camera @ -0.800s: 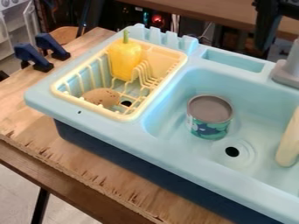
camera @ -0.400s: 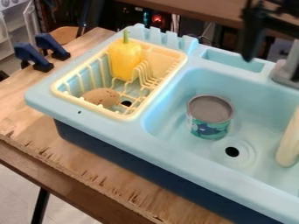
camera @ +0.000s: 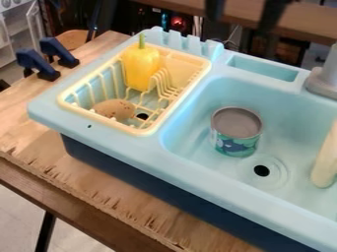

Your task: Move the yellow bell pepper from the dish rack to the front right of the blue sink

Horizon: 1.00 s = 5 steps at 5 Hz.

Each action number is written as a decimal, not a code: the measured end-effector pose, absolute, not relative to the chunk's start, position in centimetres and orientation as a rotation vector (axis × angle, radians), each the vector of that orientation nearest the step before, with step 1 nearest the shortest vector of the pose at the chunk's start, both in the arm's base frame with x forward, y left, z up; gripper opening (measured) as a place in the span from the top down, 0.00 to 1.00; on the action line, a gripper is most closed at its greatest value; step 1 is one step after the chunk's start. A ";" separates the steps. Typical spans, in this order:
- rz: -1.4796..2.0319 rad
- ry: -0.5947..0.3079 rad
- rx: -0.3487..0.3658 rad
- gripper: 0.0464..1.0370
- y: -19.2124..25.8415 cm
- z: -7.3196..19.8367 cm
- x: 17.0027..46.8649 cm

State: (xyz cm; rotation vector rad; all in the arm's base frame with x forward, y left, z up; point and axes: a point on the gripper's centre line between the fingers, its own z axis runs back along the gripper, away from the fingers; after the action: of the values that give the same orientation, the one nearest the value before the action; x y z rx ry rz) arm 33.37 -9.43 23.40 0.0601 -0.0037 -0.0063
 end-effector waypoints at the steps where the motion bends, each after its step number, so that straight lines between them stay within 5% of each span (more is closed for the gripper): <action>1: 0.007 -0.010 0.070 0.03 -7.5 24.4 33.2; 3: -0.086 0.076 0.089 0.03 -2.5 24.6 32.6; 5: -0.136 0.012 0.063 0.03 0.7 24.1 32.4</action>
State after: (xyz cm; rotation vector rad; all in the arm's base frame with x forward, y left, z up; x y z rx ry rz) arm 32.40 0.65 24.14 0.0627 0.0117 -0.1364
